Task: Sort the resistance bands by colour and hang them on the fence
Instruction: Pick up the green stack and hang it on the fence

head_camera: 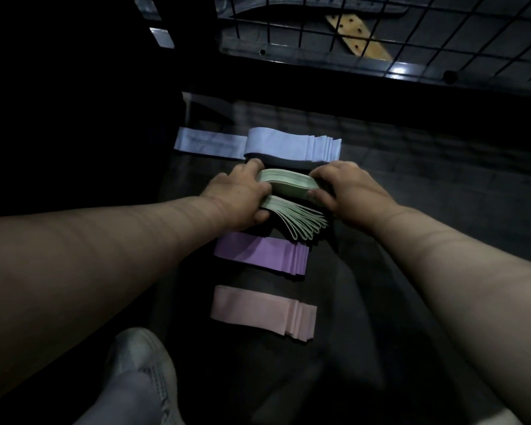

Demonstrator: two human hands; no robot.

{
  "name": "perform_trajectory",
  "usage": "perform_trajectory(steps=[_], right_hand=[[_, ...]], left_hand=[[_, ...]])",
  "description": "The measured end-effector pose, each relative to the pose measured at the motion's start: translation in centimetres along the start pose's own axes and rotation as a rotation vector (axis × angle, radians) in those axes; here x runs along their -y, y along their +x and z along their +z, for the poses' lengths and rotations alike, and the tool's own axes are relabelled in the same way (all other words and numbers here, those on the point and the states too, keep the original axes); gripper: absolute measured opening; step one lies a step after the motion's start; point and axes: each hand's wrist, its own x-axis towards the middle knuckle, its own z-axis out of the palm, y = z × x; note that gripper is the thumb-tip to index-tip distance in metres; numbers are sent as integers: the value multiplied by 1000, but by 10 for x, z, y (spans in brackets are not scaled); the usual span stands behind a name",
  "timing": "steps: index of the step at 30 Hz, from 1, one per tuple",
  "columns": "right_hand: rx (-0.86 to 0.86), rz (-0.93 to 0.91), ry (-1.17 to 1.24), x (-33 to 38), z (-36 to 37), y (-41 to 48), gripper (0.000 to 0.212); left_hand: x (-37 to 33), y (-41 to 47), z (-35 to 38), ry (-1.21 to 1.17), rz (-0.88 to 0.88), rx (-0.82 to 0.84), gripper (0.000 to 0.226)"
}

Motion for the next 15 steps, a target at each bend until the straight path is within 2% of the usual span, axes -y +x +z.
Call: perform_trajectory(steps=[9,15], right_hand=[[15,57,252,-6,0,-11,38],[5,-65,94,-8,6,-24,29]], left_hand=[[-6,11,5,76,-9,-50,52],[-4,9,11,212,125,-99,51]])
